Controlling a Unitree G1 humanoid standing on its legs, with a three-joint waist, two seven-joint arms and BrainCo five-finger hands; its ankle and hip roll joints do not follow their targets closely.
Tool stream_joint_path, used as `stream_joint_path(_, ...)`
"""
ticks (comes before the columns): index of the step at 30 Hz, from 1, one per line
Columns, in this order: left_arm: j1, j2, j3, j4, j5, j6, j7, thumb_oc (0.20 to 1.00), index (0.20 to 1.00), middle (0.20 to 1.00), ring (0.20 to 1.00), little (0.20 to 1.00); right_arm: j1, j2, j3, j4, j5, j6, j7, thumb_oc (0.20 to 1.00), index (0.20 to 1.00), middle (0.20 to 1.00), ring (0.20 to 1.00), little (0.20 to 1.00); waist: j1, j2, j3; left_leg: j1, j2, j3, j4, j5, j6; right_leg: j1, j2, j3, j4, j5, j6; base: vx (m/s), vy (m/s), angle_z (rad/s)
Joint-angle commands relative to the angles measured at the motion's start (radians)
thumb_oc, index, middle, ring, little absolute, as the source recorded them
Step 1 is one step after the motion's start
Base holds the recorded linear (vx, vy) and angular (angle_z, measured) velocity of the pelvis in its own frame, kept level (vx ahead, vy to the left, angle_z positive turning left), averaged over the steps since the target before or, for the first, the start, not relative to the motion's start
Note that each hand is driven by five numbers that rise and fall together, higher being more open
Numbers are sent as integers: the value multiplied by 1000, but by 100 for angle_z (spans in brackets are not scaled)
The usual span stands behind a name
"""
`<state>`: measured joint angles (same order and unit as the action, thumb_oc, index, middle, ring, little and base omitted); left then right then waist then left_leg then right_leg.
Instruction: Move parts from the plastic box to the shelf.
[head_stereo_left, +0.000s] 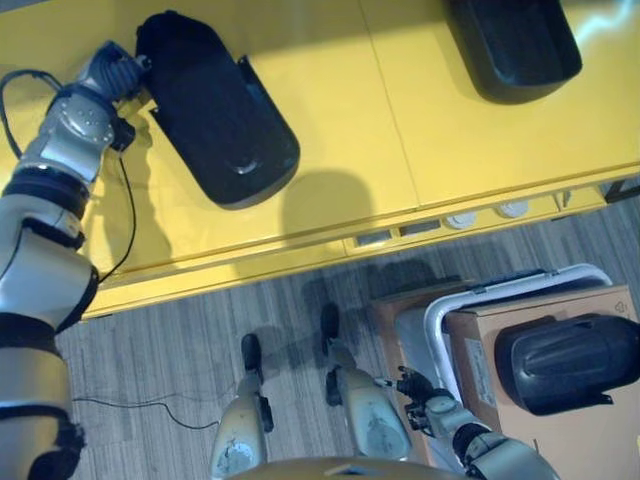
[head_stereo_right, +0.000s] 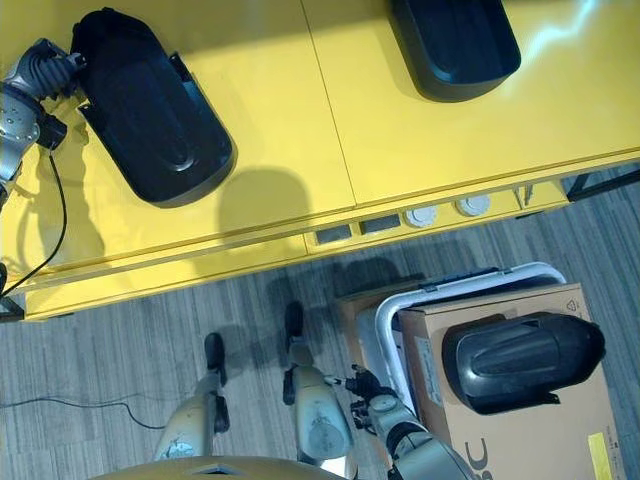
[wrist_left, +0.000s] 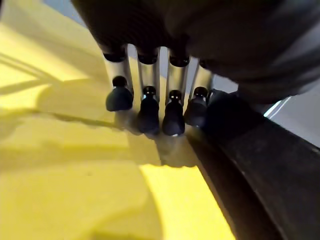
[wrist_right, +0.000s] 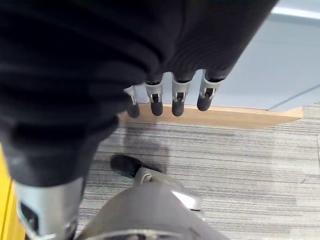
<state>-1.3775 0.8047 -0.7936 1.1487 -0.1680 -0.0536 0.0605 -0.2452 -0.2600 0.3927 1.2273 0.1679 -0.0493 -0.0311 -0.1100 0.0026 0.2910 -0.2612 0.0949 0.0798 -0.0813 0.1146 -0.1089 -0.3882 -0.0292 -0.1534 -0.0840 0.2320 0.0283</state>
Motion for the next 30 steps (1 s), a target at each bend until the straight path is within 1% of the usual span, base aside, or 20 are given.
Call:
stream_joint_path(1, -180, 87, -65, 16, 106, -43, 54, 200, 200, 200, 200, 200, 9, 44, 33, 2, 47, -17, 12, 1000, 1000, 1000, 1000, 1000, 3, -13, 0, -33, 29, -5, -6, -27, 2, 53, -47, 8, -3, -127, 135, 0, 0, 0)
stream_joint_path(5, -196, 108, -102, -32, 149, -57, 70, 200, 200, 200, 200, 200, 22, 44, 37, -5, 46, -24, 13, 1000, 1000, 1000, 1000, 1000, 3, -16, 2, -42, 30, -6, -6, -26, 1, 45, -47, 5, -3, -124, 136, 0, 0, 0)
stream_joint_path(6, -200, 133, -126, -89, 188, -70, 89, 200, 200, 200, 200, 200, 33, 43, 36, -9, 47, -30, 13, 1000, 1000, 1000, 1000, 1000, 3, -17, 5, -38, 31, -4, -6, -30, 1, 49, -46, 6, -3, -125, 137, 0, 0, 0)
stream_joint_path(9, -193, 157, -143, -139, 220, -76, 105, 200, 200, 200, 200, 200, 41, 40, 35, -16, 47, -34, 12, 1000, 1000, 1000, 1000, 1000, 2, -18, 1, -44, 30, -2, -6, -28, 0, 44, -49, 6, -3, -123, 138, 0, 0, 0)
stream_joint_path(10, -178, 190, -165, -202, 260, -86, 117, 200, 200, 200, 200, 200, 49, 34, 33, -23, 45, -41, 11, 1000, 1000, 1000, 1000, 1000, 3, -17, 4, -38, 31, 3, -6, -33, -1, 47, -49, 11, -3, -123, 139, 0, 0, 0)
stream_joint_path(11, -178, 190, -165, -202, 260, -86, 117, 200, 200, 200, 200, 200, 49, 35, 33, -23, 45, -41, 11, 1000, 1000, 1000, 1000, 1000, 2, -18, 2, -42, 30, 2, -6, -30, 0, 43, -50, 11, -3, -122, 139, 0, 0, 0)
stream_joint_path(12, -158, 215, -166, -237, 283, -89, 133, 200, 200, 200, 200, 200, 56, 30, 28, -30, 46, -46, 10, 1000, 1000, 1000, 1000, 1000, 3, -19, 2, -38, 31, 7, -6, -34, -1, 45, -49, 13, -3, -123, 139, 0, 0, 0)
stream_joint_path(15, -135, 234, -164, -244, 303, -86, 144, 200, 200, 200, 200, 200, 66, 21, 16, -35, 45, -47, 4, 1000, 1000, 1000, 1000, 1000, 0, -18, 0, -43, 31, 12, -6, -35, 0, 38, -49, 15, -3, -122, 140, 0, 0, 0)
stream_joint_path(20, -150, 244, -190, -222, 337, -83, 150, 200, 200, 200, 200, 200, 73, 19, 8, -38, 56, -49, 6, 1000, 1000, 1000, 1000, 1000, -4, -18, 0, -50, 34, 11, -6, -35, -2, 31, -49, 13, -3, -124, 141, 0, 0, 0)
stream_joint_path(29, -154, 262, -206, -186, 358, -89, 156, 200, 200, 200, 200, 200, 77, 15, 1, -45, 72, -59, 4, 1000, 1000, 1000, 1000, 1000, -12, -28, -7, -76, 46, 10, -6, -32, -6, 6, -43, 15, -3, -121, 142, 1, 1, 0)
stream_joint_path(30, -159, 267, -220, -182, 367, -91, 152, 200, 200, 200, 200, 200, 77, 13, -4, -45, 77, -60, 3, 1000, 1000, 1000, 1000, 1000, -14, -30, -11, -82, 48, 13, -6, -32, -6, -2, -41, 15, -3, -119, 144, 9, 11, -4)
